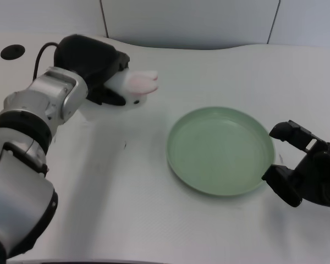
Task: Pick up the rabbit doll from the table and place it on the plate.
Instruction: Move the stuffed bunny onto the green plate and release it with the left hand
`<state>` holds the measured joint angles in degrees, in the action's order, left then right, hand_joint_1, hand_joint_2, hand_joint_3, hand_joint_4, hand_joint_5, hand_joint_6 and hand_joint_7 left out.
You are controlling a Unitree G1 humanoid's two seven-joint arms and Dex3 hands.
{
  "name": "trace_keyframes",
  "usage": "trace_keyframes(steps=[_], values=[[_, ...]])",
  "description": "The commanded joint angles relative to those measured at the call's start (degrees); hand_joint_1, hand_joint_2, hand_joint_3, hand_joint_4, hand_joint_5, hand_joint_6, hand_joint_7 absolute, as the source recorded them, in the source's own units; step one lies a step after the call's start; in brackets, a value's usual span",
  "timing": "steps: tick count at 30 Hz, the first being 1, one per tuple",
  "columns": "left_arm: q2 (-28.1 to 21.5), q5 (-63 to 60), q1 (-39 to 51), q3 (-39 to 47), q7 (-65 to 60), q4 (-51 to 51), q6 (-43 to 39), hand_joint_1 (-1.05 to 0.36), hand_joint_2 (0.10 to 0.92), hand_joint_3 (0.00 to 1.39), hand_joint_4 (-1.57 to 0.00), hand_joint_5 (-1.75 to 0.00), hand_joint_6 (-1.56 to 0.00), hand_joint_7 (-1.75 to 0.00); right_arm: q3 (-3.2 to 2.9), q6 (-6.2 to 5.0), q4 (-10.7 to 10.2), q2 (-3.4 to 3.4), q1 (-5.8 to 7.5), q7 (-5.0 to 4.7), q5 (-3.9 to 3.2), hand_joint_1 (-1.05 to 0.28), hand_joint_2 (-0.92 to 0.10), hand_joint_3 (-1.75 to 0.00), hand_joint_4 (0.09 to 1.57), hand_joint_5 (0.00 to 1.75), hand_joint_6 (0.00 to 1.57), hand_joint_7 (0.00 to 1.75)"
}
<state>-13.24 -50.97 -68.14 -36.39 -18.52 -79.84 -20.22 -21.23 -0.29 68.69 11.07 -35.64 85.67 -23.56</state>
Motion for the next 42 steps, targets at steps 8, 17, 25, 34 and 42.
trace_keyframes(steps=[8, 17, 25, 34, 42], values=[[6.0, 1.2, -3.6, 1.0, -1.7, 0.5, -4.3, -0.55, 0.921, 0.37, -0.76, -1.74, -0.69, -1.39, 0.26, -0.74, -0.6, -0.31, 0.43, -0.13, -0.09, -0.68, -0.92, -0.19, 0.82, 1.74, 0.74, 1.22], [12.2, 1.5, -3.1, -0.1, -0.5, 0.4, -5.3, -0.61, 0.921, 0.44, -0.78, -1.74, -0.67, -1.54, 1.07, -1.79, -1.9, -1.24, 0.74, -0.54, 0.16, -0.7, -0.92, -0.21, 0.85, 1.7, 0.77, 1.24], [15.1, 0.5, -1.6, -2.6, -0.9, 0.1, -4.8, -0.6, 0.921, 0.42, -0.78, -1.63, -0.72, -1.35, 1.89, -1.22, -2.5, -1.78, 0.63, -0.58, -0.26, -0.71, -0.92, -0.2, 0.88, 1.71, 0.78, 1.29], [16.2, -1.4, 0.5, -5.5, 0.5, -0.2, -4.2, -0.6, 0.921, 0.43, -0.81, -1.75, -0.65, -1.57, 1.83, -2.03, -2.8, -2.4, 0.71, -0.15, -0.49, -0.7, -0.92, -0.2, 0.88, 1.68, 0.79, 1.22], [15.7, -2.1, 3.2, -6.7, 0.1, -0.4, -3.6, -0.65, 0.921, 0.52, -0.76, -1.09, -0.82, -0.61, 1.78, -2.38, -3.6, -2.66, 1.15, 0.15, -0.8, -0.71, -0.92, -0.21, 0.88, 1.71, 0.8, 1.24]])
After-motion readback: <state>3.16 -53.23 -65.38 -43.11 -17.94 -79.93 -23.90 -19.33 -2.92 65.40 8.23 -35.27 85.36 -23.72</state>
